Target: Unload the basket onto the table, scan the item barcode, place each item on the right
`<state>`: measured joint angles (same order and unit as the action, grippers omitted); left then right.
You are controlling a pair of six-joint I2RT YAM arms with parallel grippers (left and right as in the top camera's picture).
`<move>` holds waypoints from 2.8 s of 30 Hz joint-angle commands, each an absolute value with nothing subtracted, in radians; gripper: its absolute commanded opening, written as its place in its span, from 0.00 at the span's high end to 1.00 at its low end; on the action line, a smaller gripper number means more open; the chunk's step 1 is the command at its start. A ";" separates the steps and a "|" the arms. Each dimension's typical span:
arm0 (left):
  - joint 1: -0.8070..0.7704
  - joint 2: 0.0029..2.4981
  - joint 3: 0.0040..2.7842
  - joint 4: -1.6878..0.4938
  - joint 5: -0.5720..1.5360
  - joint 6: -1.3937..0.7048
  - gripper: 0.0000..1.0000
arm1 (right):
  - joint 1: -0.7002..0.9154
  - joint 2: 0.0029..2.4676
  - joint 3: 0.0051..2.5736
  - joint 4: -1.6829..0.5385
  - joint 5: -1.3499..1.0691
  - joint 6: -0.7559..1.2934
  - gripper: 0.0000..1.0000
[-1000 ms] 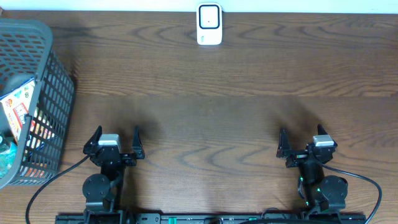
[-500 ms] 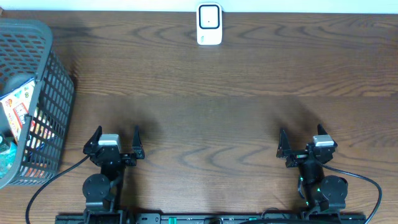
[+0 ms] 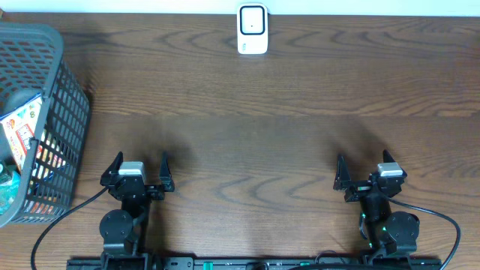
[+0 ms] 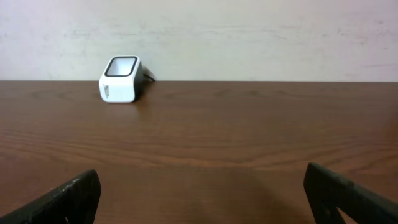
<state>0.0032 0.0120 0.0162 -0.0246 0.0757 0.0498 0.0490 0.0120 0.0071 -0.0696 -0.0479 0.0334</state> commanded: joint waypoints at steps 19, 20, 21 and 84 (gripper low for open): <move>-0.002 0.004 0.004 -0.035 0.141 0.009 0.03 | 0.059 0.006 0.006 -0.073 -0.039 0.029 0.01; -0.002 0.004 0.004 -0.010 0.223 -0.046 0.02 | 0.059 0.006 0.006 -0.073 -0.039 0.029 0.01; -0.002 0.004 0.004 0.004 0.306 -0.087 0.03 | 0.059 0.006 0.006 -0.073 -0.039 0.028 0.01; 0.638 1.718 2.440 -1.424 -0.237 -0.216 0.02 | 0.059 0.006 0.006 -0.073 -0.039 0.029 0.01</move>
<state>0.5713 1.6684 2.4710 -1.3968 -0.0429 -0.0616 0.0490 0.0120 0.0071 -0.0696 -0.0448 0.0338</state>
